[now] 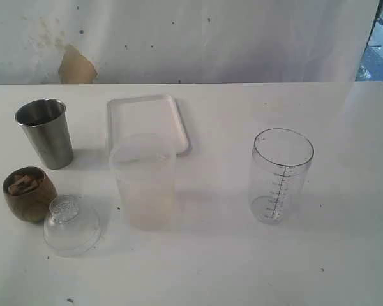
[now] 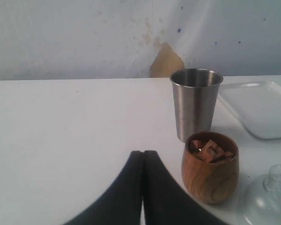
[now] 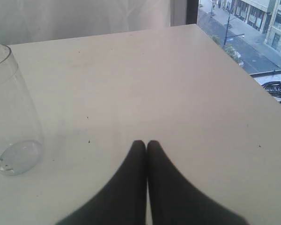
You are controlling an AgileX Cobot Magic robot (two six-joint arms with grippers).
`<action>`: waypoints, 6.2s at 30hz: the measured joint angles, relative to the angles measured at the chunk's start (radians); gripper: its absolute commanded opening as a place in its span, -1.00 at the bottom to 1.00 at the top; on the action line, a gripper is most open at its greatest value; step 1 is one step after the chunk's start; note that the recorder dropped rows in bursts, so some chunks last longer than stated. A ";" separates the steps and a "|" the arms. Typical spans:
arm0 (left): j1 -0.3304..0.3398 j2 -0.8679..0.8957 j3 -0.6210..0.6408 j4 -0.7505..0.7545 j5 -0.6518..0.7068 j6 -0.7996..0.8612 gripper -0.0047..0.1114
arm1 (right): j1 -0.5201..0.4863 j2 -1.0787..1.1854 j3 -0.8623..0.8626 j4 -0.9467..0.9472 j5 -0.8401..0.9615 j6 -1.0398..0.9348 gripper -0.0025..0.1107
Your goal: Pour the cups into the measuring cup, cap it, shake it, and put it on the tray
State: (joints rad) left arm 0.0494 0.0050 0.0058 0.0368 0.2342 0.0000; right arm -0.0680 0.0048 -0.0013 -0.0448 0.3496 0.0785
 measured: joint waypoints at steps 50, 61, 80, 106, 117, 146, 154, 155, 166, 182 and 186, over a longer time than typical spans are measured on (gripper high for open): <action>0.000 0.638 -0.117 0.397 -0.721 -0.517 0.89 | 0.000 0.000 0.000 0.000 0.000 0.000 -0.96; 0.000 1.137 -0.117 0.527 -0.853 -0.486 0.89 | 0.000 0.000 0.000 0.000 0.000 0.000 -0.96; 0.000 1.519 -0.180 0.401 -1.063 -0.295 0.89 | 0.000 0.000 0.000 0.000 0.000 0.000 -0.96; 0.000 1.814 -0.282 0.394 -1.216 -0.238 0.89 | 0.000 0.000 0.000 0.000 0.000 0.000 -0.96; 0.000 1.890 -0.319 0.394 -1.228 -0.242 0.89 | 0.000 0.000 0.000 0.000 0.000 0.000 -0.96; 0.000 1.966 -0.438 0.420 -1.213 -0.238 0.89 | 0.000 0.000 0.000 0.000 0.000 0.000 -0.96; 0.000 2.000 -0.459 0.428 -1.202 -0.257 0.63 | 0.000 0.000 0.000 0.000 0.000 0.000 -0.96; 0.000 2.000 -0.459 0.428 -1.202 -0.257 0.51 | 0.000 0.000 0.000 0.000 0.000 0.000 -0.96; 0.000 2.004 -0.459 0.482 -1.221 -0.292 -0.92 | 0.000 0.000 0.000 0.000 0.000 0.000 -0.96; 0.000 1.665 -0.457 0.728 -1.111 -0.538 -0.92 | 0.000 0.000 0.000 0.000 0.000 0.000 -0.96; -0.048 1.583 -0.539 0.781 -1.034 -0.659 -0.92 | 0.000 0.000 0.000 0.000 0.000 0.000 -0.96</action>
State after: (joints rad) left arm 0.0017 1.5879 -0.5327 0.8179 -0.7999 -0.6594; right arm -0.0680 0.0048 -0.0013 -0.0448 0.3496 0.0785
